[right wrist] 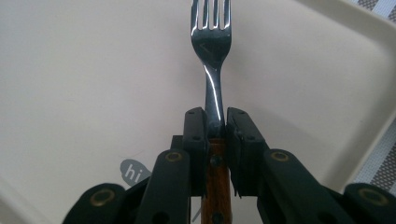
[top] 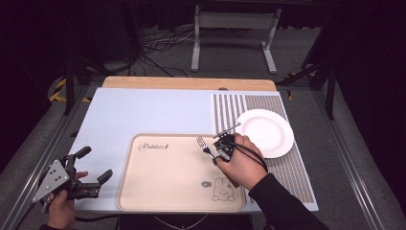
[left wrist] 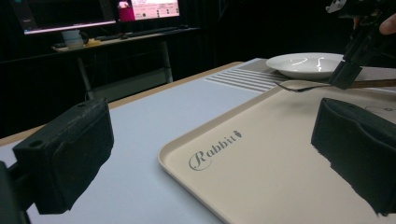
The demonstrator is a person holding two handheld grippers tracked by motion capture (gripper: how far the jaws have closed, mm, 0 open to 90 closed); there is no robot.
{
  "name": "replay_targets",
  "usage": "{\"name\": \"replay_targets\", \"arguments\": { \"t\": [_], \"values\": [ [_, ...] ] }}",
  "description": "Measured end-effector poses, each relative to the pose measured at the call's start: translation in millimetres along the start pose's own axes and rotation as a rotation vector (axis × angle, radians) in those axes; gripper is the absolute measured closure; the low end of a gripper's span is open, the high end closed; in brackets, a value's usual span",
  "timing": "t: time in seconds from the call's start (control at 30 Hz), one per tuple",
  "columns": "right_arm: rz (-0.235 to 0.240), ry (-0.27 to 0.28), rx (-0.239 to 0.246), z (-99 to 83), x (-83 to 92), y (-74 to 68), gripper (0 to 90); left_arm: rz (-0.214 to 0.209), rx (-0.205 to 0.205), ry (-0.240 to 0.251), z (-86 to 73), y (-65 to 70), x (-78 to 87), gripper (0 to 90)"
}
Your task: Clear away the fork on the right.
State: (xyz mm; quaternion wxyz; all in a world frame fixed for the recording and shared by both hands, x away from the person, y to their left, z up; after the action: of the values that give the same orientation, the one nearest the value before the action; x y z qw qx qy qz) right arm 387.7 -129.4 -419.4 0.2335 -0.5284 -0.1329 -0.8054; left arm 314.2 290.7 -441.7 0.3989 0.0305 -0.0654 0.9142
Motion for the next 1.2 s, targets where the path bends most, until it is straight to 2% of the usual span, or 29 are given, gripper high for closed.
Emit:
{"name": "replay_targets", "arguments": {
  "t": [0.1,0.73,1.2],
  "values": [
    [-0.006,-0.022,-0.002,-2.2,-5.0,-0.4,78.9,0.0,-0.002,0.0,0.1,0.0,0.1,0.0],
    [-0.003,-0.082,-0.03,-9.2,-16.5,1.2,78.7,0.0,0.004,0.002,-0.1,0.1,-0.3,0.0],
    [-0.007,-0.117,-0.03,-12.4,-21.6,1.9,78.0,0.0,0.005,0.002,-0.1,0.2,-0.5,0.0]
  ]
}}
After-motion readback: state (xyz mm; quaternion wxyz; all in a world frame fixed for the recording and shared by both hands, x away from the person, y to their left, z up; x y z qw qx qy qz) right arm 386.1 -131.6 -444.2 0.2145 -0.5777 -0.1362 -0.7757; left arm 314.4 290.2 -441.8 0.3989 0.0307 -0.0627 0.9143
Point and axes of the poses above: each handheld gripper's, and its own axes: x roughly backward along the jaws, z roughly out of its top, y roughly to its right, the point moved 3 cm from there along -x, roughly forward along the jaws, and after that the axes turned 4 degrees about -z, right-handed, at the moved point
